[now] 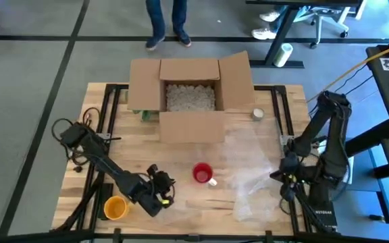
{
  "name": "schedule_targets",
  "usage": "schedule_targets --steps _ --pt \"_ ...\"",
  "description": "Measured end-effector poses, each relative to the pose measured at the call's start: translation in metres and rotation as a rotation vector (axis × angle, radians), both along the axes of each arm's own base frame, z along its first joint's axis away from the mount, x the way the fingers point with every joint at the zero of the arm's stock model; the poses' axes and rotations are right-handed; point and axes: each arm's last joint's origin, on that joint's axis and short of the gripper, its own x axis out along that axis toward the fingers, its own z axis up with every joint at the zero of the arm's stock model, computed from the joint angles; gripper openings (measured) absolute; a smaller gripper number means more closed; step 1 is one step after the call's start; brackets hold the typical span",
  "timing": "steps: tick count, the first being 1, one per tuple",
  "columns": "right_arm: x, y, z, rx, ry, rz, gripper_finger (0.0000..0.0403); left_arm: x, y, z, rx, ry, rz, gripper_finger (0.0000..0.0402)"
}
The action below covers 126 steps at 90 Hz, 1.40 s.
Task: Wrap mug
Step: Wrap the red mug with bubble wrap
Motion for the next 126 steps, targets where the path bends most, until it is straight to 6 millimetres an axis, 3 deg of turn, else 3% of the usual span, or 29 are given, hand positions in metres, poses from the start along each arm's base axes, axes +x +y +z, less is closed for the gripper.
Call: schedule_targets --steps 20,49,73,96,115,126 --pt "-0.040 0.018 -0.023 0.017 -0.037 -0.043 0.0000 -0.015 0.027 0.006 -0.036 -0.138 -0.101 0.0020" --pt "-0.026 0.008 -0.051 -0.057 -0.093 -0.075 0.0001 -0.005 0.066 0.008 -0.097 -0.256 -0.264 0.0020" --pt "-0.023 0.005 -0.074 -0.029 -0.063 -0.081 0.0001 -0.007 0.062 0.007 -0.067 -0.237 -0.311 0.0020" --pt "-0.024 -0.001 -0.101 0.039 -0.006 -0.082 0.0001 -0.007 0.061 0.007 -0.157 -0.257 -0.263 0.0020" --pt "-0.025 -0.002 -0.107 0.050 0.002 -0.075 0.0004 -0.007 0.061 0.007 -0.194 -0.265 -0.241 0.0020" --pt "-0.025 -0.003 -0.107 0.050 0.021 -0.073 0.0034 -0.007 0.061 0.007 -0.198 -0.267 -0.239 0.0020"
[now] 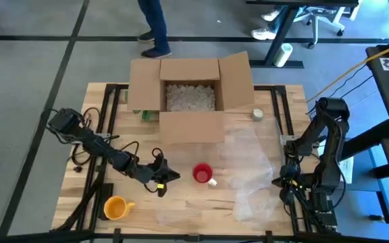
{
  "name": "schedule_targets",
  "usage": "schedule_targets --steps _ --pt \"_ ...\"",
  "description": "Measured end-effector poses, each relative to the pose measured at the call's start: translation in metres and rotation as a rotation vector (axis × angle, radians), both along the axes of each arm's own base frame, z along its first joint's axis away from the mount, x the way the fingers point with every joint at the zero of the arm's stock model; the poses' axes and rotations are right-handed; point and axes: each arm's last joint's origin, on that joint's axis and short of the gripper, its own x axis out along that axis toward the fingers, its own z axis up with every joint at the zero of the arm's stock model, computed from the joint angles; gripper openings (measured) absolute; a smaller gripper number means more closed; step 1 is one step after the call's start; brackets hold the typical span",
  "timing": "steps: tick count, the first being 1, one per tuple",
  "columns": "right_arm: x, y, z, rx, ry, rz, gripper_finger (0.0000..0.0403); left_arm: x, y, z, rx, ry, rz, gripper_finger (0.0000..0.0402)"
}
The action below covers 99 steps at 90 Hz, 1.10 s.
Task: Wrap mug
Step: Wrap the red mug with bubble wrap
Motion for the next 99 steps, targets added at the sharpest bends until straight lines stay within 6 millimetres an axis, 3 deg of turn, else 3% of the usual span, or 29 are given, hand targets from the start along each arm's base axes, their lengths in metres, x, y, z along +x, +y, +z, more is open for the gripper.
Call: schedule_targets --steps 22,36,54,99 --pt "-0.001 -0.001 0.000 -0.014 0.034 0.016 0.0138 0.000 0.000 0.000 -0.040 -0.001 0.017 0.0020" --pt "-0.002 -0.004 -0.005 -0.007 0.057 0.014 0.0168 0.000 0.000 0.000 -0.046 -0.001 0.019 0.0020" --pt "0.000 -0.006 -0.012 0.027 -0.026 0.018 0.0160 0.000 0.000 0.000 -0.079 -0.002 0.033 0.0020" --pt "0.009 -0.013 -0.014 -0.051 0.056 0.009 0.0111 0.000 -0.001 0.000 -0.089 -0.004 0.037 0.0020"
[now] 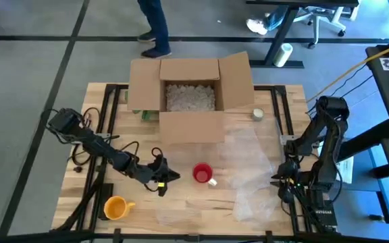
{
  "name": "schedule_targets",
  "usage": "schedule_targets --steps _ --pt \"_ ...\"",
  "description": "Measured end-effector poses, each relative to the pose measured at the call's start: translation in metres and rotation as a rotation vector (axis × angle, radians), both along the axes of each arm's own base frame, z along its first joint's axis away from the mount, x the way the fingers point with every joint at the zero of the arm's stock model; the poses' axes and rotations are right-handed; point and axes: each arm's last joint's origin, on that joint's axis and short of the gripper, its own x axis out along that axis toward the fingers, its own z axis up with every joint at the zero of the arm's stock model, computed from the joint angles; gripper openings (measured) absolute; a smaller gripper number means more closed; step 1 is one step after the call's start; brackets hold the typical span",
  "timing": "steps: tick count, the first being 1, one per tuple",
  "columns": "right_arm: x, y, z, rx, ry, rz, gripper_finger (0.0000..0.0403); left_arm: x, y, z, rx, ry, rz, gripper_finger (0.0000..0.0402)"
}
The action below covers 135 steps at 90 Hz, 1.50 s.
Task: Wrap mug
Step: Wrap the red mug with bubble wrap
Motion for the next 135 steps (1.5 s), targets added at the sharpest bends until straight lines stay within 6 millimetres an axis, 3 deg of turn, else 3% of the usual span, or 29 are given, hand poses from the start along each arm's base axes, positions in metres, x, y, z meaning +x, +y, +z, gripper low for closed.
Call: schedule_targets --steps 31,50,67,104,135 --pt "0.014 -0.003 0.001 -0.035 0.000 0.004 0.0111 -0.001 -0.002 0.000 0.004 0.000 -0.009 0.0020" --pt "0.034 -0.002 0.003 -0.080 -0.135 0.010 0.0110 -0.002 -0.003 0.000 0.006 0.002 -0.013 0.0020" --pt "0.051 -0.004 0.004 -0.116 -0.145 0.029 0.0110 -0.003 -0.005 -0.001 0.007 0.005 -0.021 0.0020" --pt "0.082 0.008 0.050 -0.258 -0.253 0.087 0.0110 -0.004 -0.008 -0.001 0.011 0.007 -0.035 0.0020" --pt "0.125 -0.008 0.058 -0.386 -0.254 0.122 0.0108 -0.005 -0.009 -0.001 0.025 0.006 -0.044 0.0020"
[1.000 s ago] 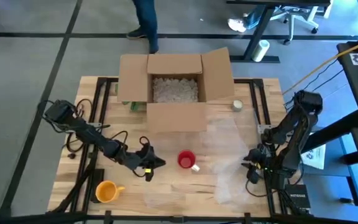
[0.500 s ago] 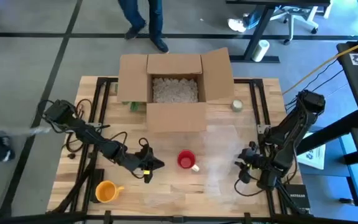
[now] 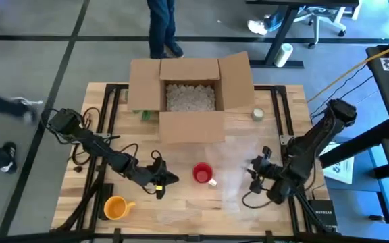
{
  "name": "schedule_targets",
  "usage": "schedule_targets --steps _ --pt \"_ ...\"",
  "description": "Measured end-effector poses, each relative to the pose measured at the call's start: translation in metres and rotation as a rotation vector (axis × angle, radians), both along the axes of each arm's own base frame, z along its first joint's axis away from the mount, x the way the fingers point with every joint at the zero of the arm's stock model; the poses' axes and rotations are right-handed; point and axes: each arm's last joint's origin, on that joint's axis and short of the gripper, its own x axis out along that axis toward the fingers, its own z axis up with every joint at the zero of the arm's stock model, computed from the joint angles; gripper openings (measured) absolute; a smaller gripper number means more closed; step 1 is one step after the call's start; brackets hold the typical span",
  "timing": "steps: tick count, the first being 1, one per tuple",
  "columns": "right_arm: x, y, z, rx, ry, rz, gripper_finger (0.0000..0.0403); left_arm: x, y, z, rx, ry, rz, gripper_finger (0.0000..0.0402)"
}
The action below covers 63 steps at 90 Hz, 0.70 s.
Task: Wrap mug
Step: Wrap the red mug with bubble wrap
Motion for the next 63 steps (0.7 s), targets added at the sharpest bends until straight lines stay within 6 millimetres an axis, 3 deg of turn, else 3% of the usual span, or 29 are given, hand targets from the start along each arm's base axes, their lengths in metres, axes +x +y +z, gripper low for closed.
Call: schedule_targets --steps 9,25,38,63 --pt "0.020 -0.001 0.005 0.021 -0.001 0.096 0.0086 -0.001 -0.002 0.000 0.000 0.000 -0.007 0.0020" --pt "0.051 -0.006 0.022 0.032 -0.124 0.238 0.0009 -0.004 -0.007 0.000 0.000 0.000 -0.028 0.0020" --pt "0.071 -0.013 0.029 0.140 -0.187 0.367 0.0011 -0.006 -0.011 0.000 0.000 0.000 -0.044 0.0020" --pt "0.117 -0.012 0.015 0.253 -0.150 0.533 0.0002 -0.008 -0.014 0.000 -0.004 0.000 -0.057 0.0020"
